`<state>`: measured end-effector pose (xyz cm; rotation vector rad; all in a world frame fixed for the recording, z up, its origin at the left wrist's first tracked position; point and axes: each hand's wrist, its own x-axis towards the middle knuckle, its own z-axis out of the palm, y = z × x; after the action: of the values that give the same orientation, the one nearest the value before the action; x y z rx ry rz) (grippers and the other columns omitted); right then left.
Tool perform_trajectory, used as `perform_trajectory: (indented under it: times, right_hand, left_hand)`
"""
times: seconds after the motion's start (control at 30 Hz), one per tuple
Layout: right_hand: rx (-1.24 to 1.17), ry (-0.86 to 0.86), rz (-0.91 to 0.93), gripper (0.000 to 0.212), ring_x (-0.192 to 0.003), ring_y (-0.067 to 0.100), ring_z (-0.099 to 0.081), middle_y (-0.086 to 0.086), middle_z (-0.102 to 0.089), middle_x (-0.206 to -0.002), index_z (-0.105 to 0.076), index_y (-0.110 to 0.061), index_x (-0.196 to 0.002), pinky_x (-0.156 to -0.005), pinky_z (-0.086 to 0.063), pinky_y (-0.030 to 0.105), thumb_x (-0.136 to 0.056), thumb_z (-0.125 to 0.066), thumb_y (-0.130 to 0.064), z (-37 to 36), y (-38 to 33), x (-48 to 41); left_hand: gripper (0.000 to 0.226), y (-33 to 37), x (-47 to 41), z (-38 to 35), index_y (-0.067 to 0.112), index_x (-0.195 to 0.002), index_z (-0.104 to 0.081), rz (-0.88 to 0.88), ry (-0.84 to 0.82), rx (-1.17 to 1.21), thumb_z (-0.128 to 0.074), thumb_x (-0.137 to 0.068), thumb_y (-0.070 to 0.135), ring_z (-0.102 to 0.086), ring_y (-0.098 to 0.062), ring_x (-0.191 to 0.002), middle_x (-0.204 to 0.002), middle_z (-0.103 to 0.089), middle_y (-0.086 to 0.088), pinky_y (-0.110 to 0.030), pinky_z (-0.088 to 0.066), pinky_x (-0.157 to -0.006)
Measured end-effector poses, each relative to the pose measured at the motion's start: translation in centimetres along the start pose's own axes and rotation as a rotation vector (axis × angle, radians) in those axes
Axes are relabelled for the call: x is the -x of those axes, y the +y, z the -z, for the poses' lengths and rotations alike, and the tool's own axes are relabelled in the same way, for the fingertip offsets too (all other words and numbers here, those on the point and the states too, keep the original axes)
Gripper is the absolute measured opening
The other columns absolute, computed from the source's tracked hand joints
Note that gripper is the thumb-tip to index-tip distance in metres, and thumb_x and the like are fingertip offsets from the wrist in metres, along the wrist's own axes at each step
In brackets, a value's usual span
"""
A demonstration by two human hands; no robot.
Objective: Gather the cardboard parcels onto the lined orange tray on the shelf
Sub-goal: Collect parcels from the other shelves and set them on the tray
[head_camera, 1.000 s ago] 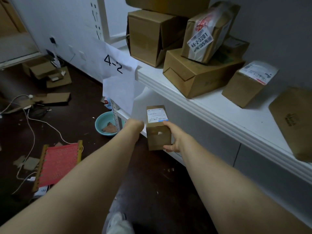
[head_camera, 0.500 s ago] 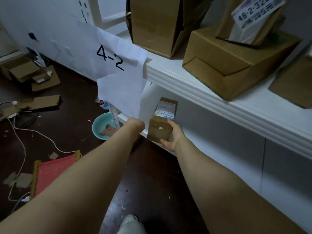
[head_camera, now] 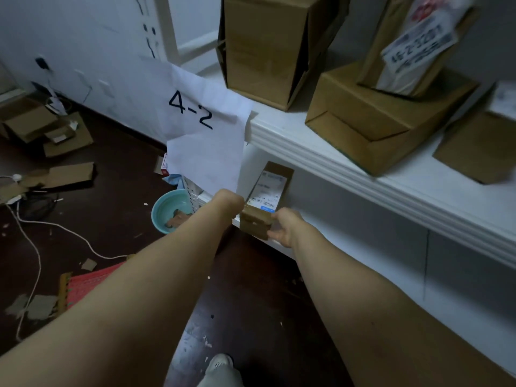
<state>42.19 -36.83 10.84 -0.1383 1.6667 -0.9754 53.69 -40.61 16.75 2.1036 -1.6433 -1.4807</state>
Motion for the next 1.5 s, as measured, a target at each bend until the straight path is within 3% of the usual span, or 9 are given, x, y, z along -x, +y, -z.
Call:
perform_trajectory:
  times: [0.13,0.37,0.53,0.63,0.73,0.87,1.0,1.27,1.5]
  right_hand:
    - [0.196,-0.041,0.061,0.027,-0.071,0.022,-0.063,0.013,-0.063,-0.093,-0.054,-0.002,-0.119,-0.061,-0.055,0.030,-0.094,-0.045,0.000,1.7,-2.0,4.9]
    - [0.424,-0.244,0.207,0.034,-0.096,0.030,-0.061,0.023,-0.060,-0.110,-0.053,0.005,-0.127,-0.089,-0.053,0.038,-0.095,-0.054,-0.008,4.4,-6.6,14.6]
    - [0.486,-0.329,0.310,0.025,-0.091,0.025,-0.065,0.016,-0.064,-0.101,-0.060,0.000,-0.116,-0.090,-0.053,0.034,-0.093,-0.058,-0.010,6.7,-9.8,20.8]
    - [0.472,-0.320,0.410,0.015,-0.079,0.022,-0.066,0.014,-0.064,-0.091,-0.062,0.000,-0.106,-0.091,-0.053,0.037,-0.093,-0.057,-0.006,8.7,-11.7,23.6]
    - [0.405,-0.253,0.537,0.028,-0.051,0.013,-0.063,0.019,-0.067,-0.091,-0.063,0.004,-0.116,-0.080,-0.055,0.032,-0.089,-0.057,0.003,11.0,-13.5,25.6]
    - [0.291,-0.129,0.656,0.030,-0.057,0.018,-0.059,0.016,-0.065,-0.079,-0.064,0.006,-0.113,-0.053,-0.052,0.023,-0.084,-0.059,0.012,13.9,-15.8,27.2]
    - [0.166,0.043,0.708,0.028,-0.053,0.014,-0.054,0.010,-0.060,-0.069,-0.065,0.003,-0.112,-0.040,-0.047,0.017,-0.090,-0.049,0.008,15.4,-17.8,26.4]
    - [0.035,0.167,0.649,0.032,-0.099,0.023,-0.060,0.013,-0.061,-0.107,-0.055,-0.002,-0.127,-0.080,-0.052,0.032,-0.098,-0.044,-0.008,15.5,-20.8,24.0]
    - [0.019,0.209,0.631,0.033,-0.102,0.025,-0.055,0.014,-0.059,-0.120,-0.055,-0.004,-0.127,-0.091,-0.048,0.038,-0.098,-0.047,-0.018,14.6,-22.5,21.7]
  left_hand:
    - [0.009,2.3,4.6,1.0,0.001,-0.093,-0.046,-0.034,-0.012,0.065,-0.038,-0.095,0.001,-0.047,-0.019,-0.057,-0.085,-0.056,-0.015,-0.024,-0.041,-0.043]
    - [0.022,6.8,12.8,2.8,0.005,-0.073,-0.045,-0.130,0.044,0.121,-0.044,-0.095,0.004,-0.058,-0.024,-0.079,-0.079,-0.060,-0.011,-0.034,-0.045,-0.077]
    - [0.025,10.4,17.6,3.8,0.008,-0.070,-0.046,-0.266,0.111,0.231,-0.046,-0.095,0.002,-0.054,-0.018,-0.061,-0.076,-0.057,-0.007,-0.027,-0.046,-0.059]
    - [0.021,12.2,20.2,3.8,0.006,-0.073,-0.052,-0.329,0.144,0.316,-0.047,-0.093,0.003,-0.058,-0.019,-0.065,-0.079,-0.061,-0.009,-0.030,-0.047,-0.066]
    - [0.008,13.9,22.0,3.5,0.002,-0.092,-0.059,-0.399,0.186,0.329,-0.051,-0.091,0.004,-0.060,-0.017,-0.065,-0.086,-0.065,-0.013,-0.031,-0.048,-0.066]
    - [0.010,16.2,22.9,3.5,0.003,-0.092,-0.055,-0.482,0.225,0.324,-0.060,-0.083,-0.001,-0.059,-0.025,-0.077,-0.079,-0.057,-0.013,-0.036,-0.057,-0.082]
    - [0.010,18.3,22.8,3.4,0.007,-0.088,-0.063,-0.610,0.262,0.196,-0.070,-0.081,0.009,-0.060,-0.025,-0.081,-0.082,-0.059,-0.009,-0.030,-0.047,-0.072]
    - [0.098,23.3,20.1,2.6,0.013,-0.146,-0.025,-0.669,0.345,-0.098,-0.076,-0.071,0.051,-0.041,-0.036,-0.129,-0.144,-0.035,-0.018,-0.043,-0.043,-0.104]
    - [0.098,26.2,16.9,2.5,0.043,-0.149,-0.011,-0.738,0.259,-0.354,-0.065,-0.071,0.069,-0.036,-0.040,-0.128,-0.145,-0.026,-0.018,-0.047,-0.042,-0.100]
